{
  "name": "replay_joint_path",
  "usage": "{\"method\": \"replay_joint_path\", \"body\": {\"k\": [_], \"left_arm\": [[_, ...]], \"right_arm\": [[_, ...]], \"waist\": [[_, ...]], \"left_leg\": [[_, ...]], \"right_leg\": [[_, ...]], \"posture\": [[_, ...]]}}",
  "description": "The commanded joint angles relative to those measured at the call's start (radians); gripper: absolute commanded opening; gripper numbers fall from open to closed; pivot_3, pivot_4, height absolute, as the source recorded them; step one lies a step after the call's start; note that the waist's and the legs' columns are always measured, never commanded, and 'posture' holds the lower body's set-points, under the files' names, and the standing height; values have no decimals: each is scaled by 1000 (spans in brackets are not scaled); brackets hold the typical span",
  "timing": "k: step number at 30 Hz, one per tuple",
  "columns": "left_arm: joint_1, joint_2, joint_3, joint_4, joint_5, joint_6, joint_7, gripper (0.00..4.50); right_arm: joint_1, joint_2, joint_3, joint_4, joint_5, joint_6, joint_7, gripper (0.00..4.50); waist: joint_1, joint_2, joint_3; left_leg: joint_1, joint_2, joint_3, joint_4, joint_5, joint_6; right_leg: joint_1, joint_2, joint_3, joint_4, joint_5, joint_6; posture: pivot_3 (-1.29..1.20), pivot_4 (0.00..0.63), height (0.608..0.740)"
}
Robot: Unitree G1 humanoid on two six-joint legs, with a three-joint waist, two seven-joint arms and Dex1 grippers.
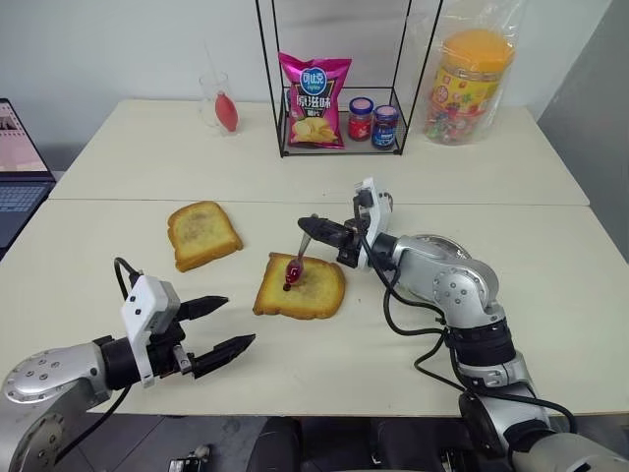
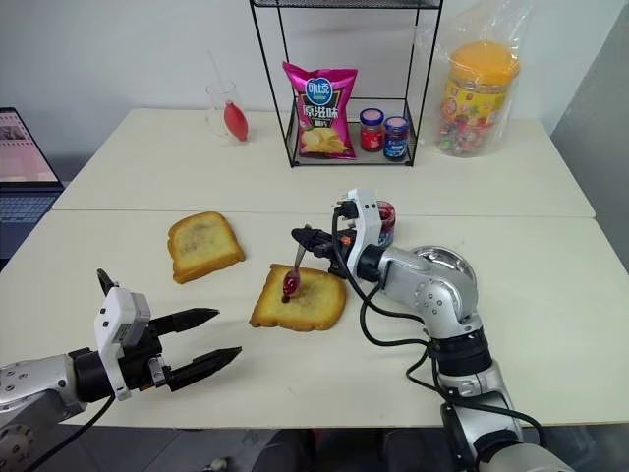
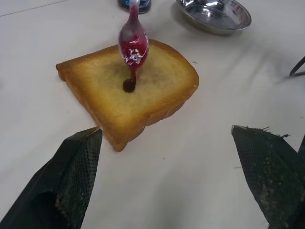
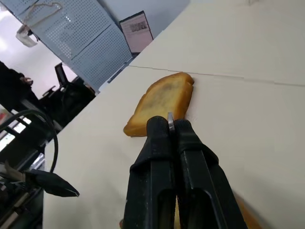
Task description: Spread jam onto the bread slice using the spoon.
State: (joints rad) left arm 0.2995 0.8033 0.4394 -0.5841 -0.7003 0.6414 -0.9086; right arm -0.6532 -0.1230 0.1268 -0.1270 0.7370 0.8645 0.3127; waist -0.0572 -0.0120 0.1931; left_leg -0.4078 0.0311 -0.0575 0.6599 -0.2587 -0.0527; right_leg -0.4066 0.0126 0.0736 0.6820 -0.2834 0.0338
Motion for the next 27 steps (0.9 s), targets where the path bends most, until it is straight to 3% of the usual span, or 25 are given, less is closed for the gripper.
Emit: {"method": "replay_joint_path", "body": {"k": [1,15,27], "left_arm": [[-9,16,9,4,2,-26,-20,4500],[-32,35,-9,21,16,-27,-30,4500],[-54,45,-31,28,30,-29,-33,4500]], "right_arm": [[-7,-9,34,-79,-56,-68,55,20],[31,-89,168,-140,-259,-229,210,20],[82,-159,266,-122,-466,-483,335,20]], "waist": [[0,0,0],[0,-1,-1],[1,-1,-1]], "left_leg": [[0,0,0,0,0,0],[0,0,0,0,0,0],[0,0,0,0,0,0]], "right_leg": [[0,0,0,0,0,0],[0,0,0,0,0,0],[0,0,0,0,0,0]], "posture": [[0,150,740],[0,150,740],[0,150,740]]}}
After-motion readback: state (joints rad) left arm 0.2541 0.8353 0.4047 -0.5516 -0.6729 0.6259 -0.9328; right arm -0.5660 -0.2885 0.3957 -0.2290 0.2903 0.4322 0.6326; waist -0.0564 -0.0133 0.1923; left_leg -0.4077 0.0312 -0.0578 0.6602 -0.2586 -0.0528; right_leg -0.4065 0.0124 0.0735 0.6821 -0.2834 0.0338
